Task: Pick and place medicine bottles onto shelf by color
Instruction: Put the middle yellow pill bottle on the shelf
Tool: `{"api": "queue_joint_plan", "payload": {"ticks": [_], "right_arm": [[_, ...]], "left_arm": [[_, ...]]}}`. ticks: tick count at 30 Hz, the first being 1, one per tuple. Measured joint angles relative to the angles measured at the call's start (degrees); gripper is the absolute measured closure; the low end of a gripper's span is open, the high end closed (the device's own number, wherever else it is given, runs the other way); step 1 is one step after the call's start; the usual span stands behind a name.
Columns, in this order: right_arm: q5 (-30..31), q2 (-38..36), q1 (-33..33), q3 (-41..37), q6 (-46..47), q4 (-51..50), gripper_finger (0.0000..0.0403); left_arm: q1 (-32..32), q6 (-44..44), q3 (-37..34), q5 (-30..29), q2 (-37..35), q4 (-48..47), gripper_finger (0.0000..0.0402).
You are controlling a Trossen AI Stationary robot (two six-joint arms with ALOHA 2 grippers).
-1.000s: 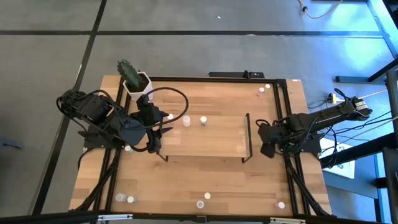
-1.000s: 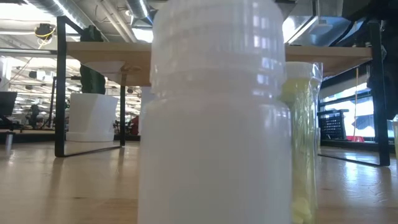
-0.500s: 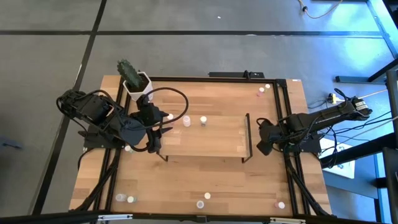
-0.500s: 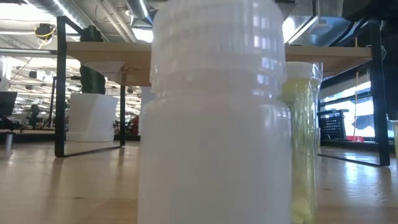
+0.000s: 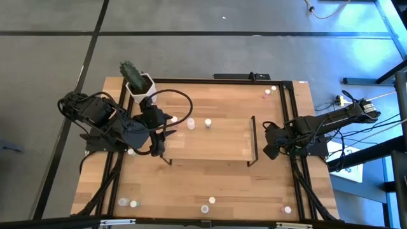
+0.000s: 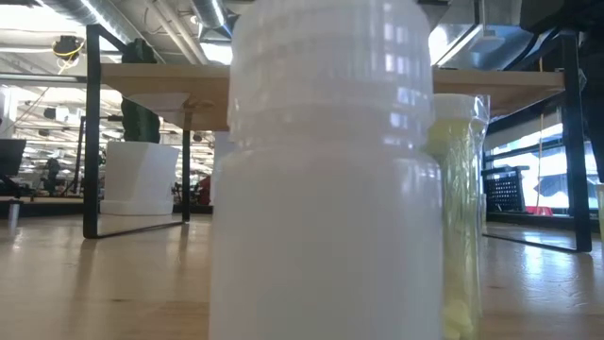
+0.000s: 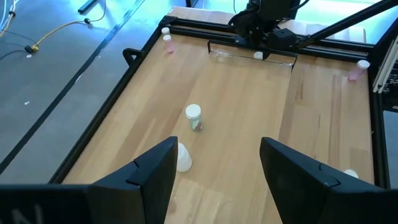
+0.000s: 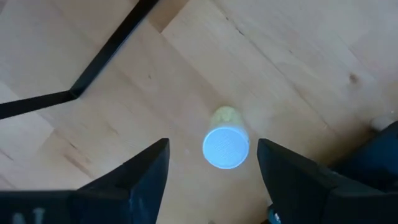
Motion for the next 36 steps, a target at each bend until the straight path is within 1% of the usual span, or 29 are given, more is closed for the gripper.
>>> {"api": "queue_joint_plan", "payload": {"ticks": [11, 16, 20, 23, 26, 28, 31, 36], "right_arm": [[0.0, 0.0, 0.0, 0.0, -0.2, 0.1, 0.0157], [-0.2, 0.0, 0.0, 0.0, 1.3, 1.3, 0.0157], [-3.8, 0.0, 0.0, 0.4, 1.2, 1.9, 0.0157], [-6.1, 0.0, 0.0, 1.6, -2.4, 1.7, 0.0157], [-5.6, 0.0, 0.0, 2.2, -6.0, 1.4, 0.0157], [-4.3, 0.0, 0.0, 2.1, -6.5, 1.2, 0.0157], [-4.1, 0.2, 0.0, 1.3, -6.7, 0.9, 0.0157], [-4.0, 2.0, 0.0, 0.1, -10.4, 1.0, 0.0157]], "left_arm": [[0.0, 0.0, 0.0, 0.0, 0.0, 0.0, 0.0179], [0.0, 0.0, 0.0, 0.0, 0.0, 0.0, 0.0179], [0.0, 0.0, 0.0, 0.0, 0.0, 0.0, 0.0179], [0.0, 0.0, 0.0, 0.0, 0.0, 0.0, 0.0179], [0.0, 0.0, 0.0, 0.0, 0.0, 0.0, 0.0179], [0.0, 0.0, 0.0, 0.0, 0.0, 0.0, 0.0179], [0.0, 0.0, 0.0, 0.0, 0.0, 0.0, 0.0179], [0.0, 0.0, 0.0, 0.0, 0.0, 0.0, 0.0179]]}}
